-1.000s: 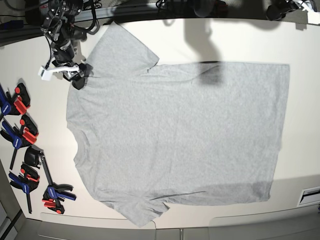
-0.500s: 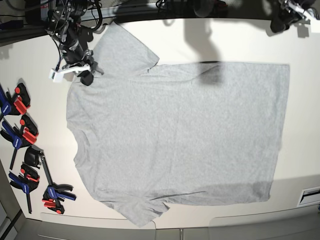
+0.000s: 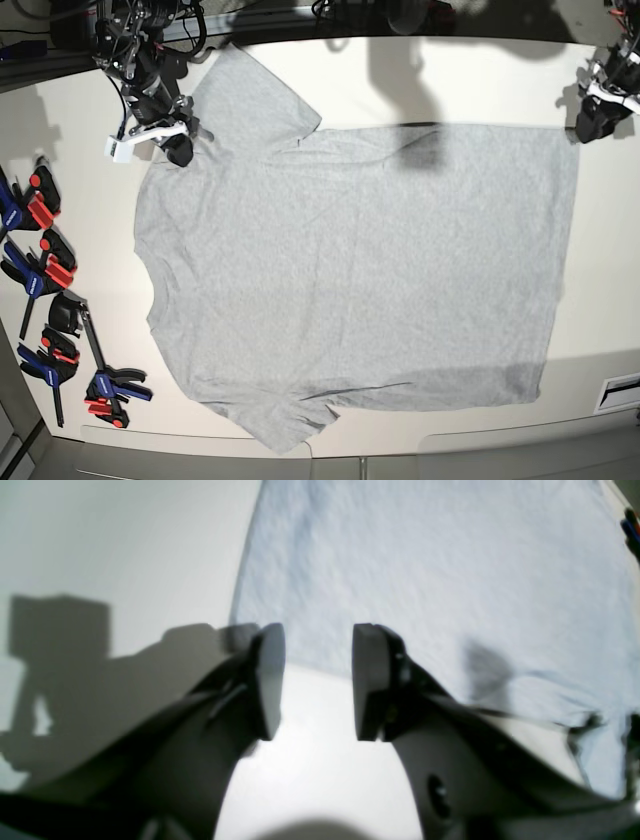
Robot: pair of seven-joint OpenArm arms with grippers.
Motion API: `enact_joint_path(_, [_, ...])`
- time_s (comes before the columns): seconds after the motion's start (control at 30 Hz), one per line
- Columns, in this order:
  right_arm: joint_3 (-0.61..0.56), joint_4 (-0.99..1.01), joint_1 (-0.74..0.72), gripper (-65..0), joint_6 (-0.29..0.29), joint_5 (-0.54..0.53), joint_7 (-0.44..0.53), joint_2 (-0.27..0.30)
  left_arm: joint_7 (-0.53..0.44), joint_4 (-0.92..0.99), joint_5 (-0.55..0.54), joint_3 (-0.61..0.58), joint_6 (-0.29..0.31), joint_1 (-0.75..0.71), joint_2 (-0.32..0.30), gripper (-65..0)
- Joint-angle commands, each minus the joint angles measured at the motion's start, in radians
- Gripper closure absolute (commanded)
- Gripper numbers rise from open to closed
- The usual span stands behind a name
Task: Fold the T-shirt properly
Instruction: 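Move the left gripper to the opposite shoulder corner and grasp it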
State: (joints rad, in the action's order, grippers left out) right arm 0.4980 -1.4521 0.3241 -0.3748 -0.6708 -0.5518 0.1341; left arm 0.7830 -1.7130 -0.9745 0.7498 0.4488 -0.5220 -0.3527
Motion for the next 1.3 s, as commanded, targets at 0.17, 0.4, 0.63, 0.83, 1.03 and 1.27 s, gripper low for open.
enact_joint_path(0.17, [-0.001, -0.005, 0.003, 0.0, 0.005, 0.018, -0.033, 0.007, -0.006, 0.291, -0.035, 0.008, 0.005, 0.115, -0.093, -31.0])
enact_joint_path(0.4, [-0.001, -0.005, 0.003, 0.0, 0.005, 0.018, -0.033, 0.007, 0.066, 0.648, -0.143, 0.006, 0.061, 0.253, -0.140, -31.0])
enact_joint_path(0.63, [-0.001, -0.005, 0.003, 0.0, 0.005, 0.018, -0.034, 0.007, 0.069, 0.710, -0.129, -0.136, 0.068, 0.279, -0.138, -31.0])
enact_joint_path(0.83, [-0.001, -0.005, 0.003, 0.0, 0.005, 0.044, -0.040, 0.007, 0.068, 0.670, -0.039, -0.285, 0.067, 0.279, -0.134, -31.0])
enact_joint_path(1.03, [-0.001, -0.005, 0.003, 0.0, 0.005, 0.044, -0.040, 0.007, 0.116, 0.652, -0.040, -0.289, 0.067, 0.278, -0.108, -30.9])
enact_joint_path(1.27, [-0.001, -0.005, 0.003, 0.0, 0.005, 0.043, -0.040, 0.007, 0.211, 0.652, -0.058, -0.289, 0.068, 0.275, -0.108, -30.9])
